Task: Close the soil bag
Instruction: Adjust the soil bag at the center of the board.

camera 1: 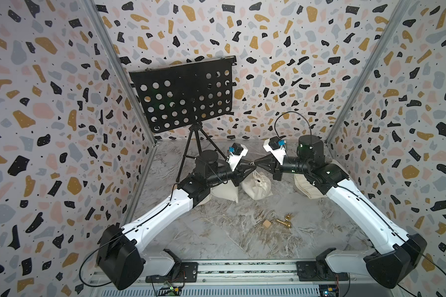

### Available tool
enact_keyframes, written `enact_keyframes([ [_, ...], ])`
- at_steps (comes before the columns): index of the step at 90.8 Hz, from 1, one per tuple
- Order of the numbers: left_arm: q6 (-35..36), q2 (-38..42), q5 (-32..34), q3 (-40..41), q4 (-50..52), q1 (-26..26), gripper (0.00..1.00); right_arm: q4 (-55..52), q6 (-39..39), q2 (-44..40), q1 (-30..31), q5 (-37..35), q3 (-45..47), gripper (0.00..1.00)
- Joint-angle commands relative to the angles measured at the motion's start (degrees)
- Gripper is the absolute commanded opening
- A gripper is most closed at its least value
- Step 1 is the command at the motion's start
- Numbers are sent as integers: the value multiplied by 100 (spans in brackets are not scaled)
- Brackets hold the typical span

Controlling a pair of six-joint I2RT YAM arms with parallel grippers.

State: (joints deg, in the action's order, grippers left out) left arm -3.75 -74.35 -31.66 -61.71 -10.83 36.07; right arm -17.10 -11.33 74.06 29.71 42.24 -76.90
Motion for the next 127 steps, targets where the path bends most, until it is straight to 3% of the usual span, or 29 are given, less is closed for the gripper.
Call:
enact_keyframes([
  [1, 84, 299, 182, 85, -380, 25, 25, 130, 65, -240, 26, 130, 15, 0],
  [22, 216, 357, 255, 118, -190, 22, 29, 180, 102, -269, 26, 159, 28, 0],
  [55, 164, -76, -217, -215, -30, 48, 28, 262, 171, -252, 30, 250, 33, 0],
  [66, 170, -209, -247, -368, 55, 83, 20, 268, 184, -244, 30, 289, 34, 0],
  [76, 64, -244, -205, -467, -37, 93, 0, 144, 97, -263, 27, 158, 31, 0],
  [83, -84, -131, 134, -584, 38, 93, 0, 17, 41, -332, 31, -275, 54, 0],
  [101, 338, 384, 1744, -1460, 1463, 125, 0, -5, 173, -835, 27, -2430, 489, 31],
  [110, 637, 424, 2314, -1900, 2002, 207, 0, 85, 413, -1048, 43, -2648, 735, 40],
  [127, 913, 109, 3098, -2643, 2948, 389, 0, 762, 993, -1383, 321, -2876, 1455, 44],
])
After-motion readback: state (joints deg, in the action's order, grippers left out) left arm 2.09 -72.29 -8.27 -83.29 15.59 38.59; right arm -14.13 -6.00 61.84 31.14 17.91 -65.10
